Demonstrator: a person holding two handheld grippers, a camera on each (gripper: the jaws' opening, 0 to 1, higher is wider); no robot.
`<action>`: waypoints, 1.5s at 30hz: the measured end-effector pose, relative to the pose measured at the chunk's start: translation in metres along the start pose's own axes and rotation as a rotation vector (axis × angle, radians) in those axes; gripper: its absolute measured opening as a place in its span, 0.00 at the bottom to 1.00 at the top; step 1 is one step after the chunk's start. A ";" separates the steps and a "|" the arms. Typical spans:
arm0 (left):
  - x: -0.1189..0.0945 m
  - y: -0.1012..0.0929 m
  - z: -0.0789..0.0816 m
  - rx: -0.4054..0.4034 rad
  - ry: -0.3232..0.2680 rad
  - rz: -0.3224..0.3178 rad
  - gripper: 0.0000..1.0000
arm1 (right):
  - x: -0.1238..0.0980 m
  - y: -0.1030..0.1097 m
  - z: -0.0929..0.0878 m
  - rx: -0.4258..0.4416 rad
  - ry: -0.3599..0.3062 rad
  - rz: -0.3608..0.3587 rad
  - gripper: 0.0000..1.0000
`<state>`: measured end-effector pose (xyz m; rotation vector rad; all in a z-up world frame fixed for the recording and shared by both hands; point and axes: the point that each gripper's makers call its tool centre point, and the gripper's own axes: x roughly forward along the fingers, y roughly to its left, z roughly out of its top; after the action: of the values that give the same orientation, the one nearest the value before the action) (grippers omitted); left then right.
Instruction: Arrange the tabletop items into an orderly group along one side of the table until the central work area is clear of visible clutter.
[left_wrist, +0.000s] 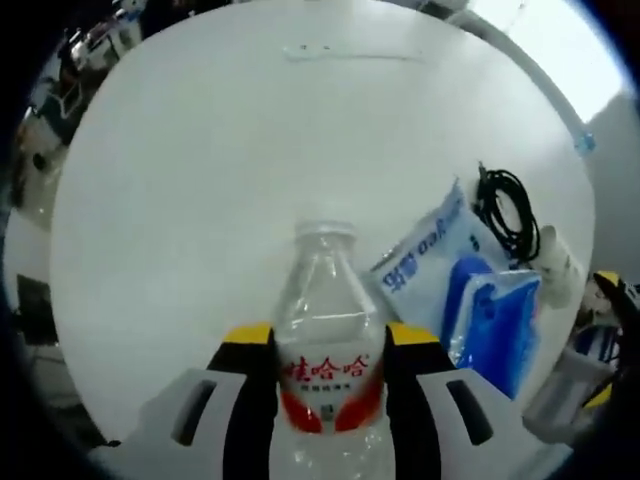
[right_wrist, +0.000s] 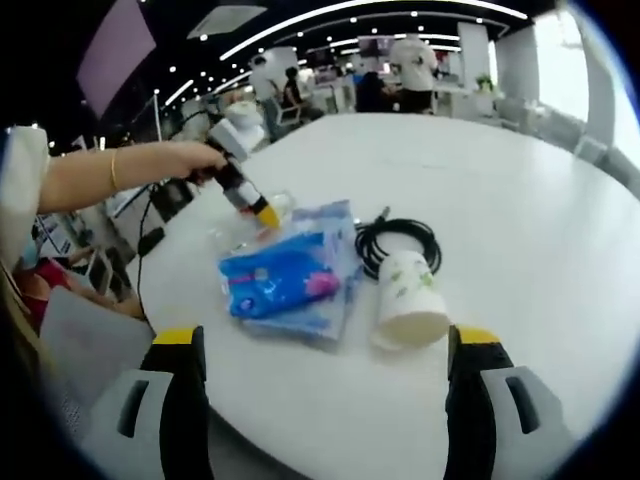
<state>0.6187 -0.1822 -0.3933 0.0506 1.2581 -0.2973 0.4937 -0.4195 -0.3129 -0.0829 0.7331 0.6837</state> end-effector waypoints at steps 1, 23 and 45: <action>-0.002 0.000 0.000 0.000 -0.011 0.002 0.38 | 0.000 -0.001 0.000 0.003 -0.001 -0.004 0.99; -0.045 0.012 -0.007 -0.152 -0.321 0.050 0.38 | -0.001 -0.005 0.002 -0.046 -0.006 -0.029 0.99; -0.072 0.024 -0.016 -0.271 -0.550 0.125 0.38 | -0.003 -0.008 0.000 -0.073 -0.004 -0.049 1.00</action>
<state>0.5897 -0.1422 -0.3338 -0.1754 0.7351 -0.0226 0.4965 -0.4272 -0.3121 -0.1652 0.7006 0.6640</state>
